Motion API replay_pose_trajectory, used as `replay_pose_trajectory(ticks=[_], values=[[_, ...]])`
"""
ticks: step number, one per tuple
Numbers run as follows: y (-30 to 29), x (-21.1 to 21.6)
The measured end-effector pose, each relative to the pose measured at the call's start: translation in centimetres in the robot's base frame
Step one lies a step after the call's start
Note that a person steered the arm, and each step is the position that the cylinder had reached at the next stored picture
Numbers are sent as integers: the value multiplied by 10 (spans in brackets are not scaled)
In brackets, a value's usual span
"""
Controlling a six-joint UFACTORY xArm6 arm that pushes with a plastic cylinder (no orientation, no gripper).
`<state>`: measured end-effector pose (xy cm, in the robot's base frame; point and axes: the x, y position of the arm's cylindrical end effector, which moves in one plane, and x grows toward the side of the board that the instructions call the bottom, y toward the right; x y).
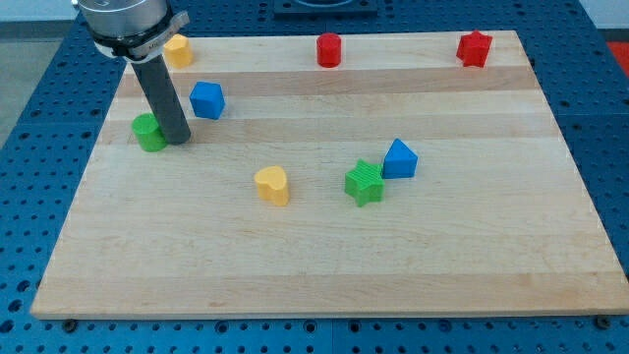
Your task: Move the blue cube to the center right
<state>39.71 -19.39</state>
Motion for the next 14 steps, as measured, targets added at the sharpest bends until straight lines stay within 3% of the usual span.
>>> replay_pose_trajectory(ticks=[3,7,11,12,14], values=[[16,-1],[23,-40],[-23,-63],[-30,-86],[-11,-91]])
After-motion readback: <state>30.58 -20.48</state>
